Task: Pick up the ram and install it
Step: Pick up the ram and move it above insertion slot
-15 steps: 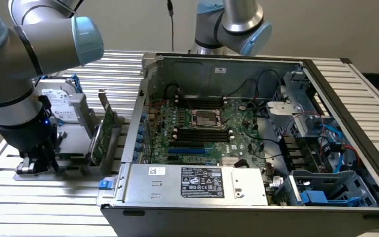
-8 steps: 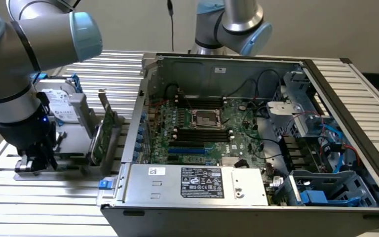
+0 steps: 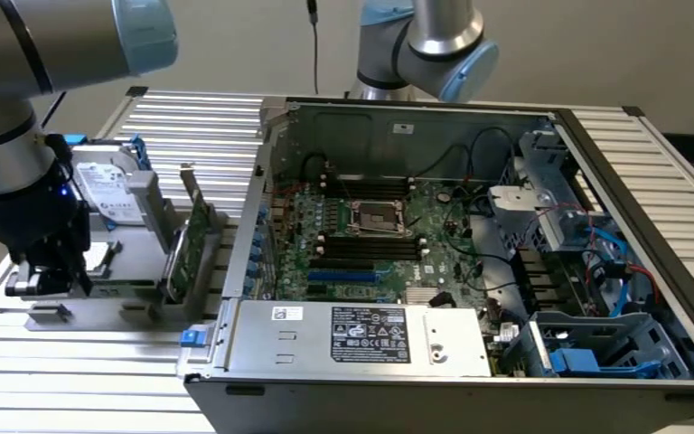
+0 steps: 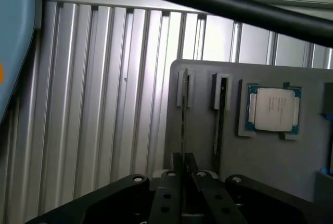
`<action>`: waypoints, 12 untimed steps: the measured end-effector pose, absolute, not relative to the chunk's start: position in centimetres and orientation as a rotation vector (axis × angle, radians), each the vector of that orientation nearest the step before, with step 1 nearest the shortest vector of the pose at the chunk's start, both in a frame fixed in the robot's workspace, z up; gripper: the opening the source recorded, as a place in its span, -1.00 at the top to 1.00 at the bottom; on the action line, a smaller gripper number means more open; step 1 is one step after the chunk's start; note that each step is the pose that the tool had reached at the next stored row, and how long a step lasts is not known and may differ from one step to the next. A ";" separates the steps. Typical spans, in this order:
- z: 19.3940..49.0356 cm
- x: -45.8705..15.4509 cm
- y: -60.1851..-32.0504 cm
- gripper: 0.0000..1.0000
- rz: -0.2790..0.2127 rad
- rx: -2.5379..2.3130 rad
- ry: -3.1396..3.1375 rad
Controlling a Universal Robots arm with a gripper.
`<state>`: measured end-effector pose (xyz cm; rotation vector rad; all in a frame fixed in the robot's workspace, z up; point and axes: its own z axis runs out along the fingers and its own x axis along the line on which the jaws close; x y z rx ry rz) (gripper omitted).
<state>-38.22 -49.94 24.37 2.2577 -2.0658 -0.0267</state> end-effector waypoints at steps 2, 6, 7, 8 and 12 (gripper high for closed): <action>25.3 -38.1 -49.9 0.73 -0.027 2.258 -2.065; 27.1 -37.1 -49.9 0.73 -0.027 2.257 -2.066; 27.5 -36.8 -49.9 0.73 -0.027 2.257 -2.065; 28.0 -36.4 -49.9 0.73 -0.028 2.257 -2.065; 29.8 -34.6 -49.9 0.73 -0.029 2.256 -2.065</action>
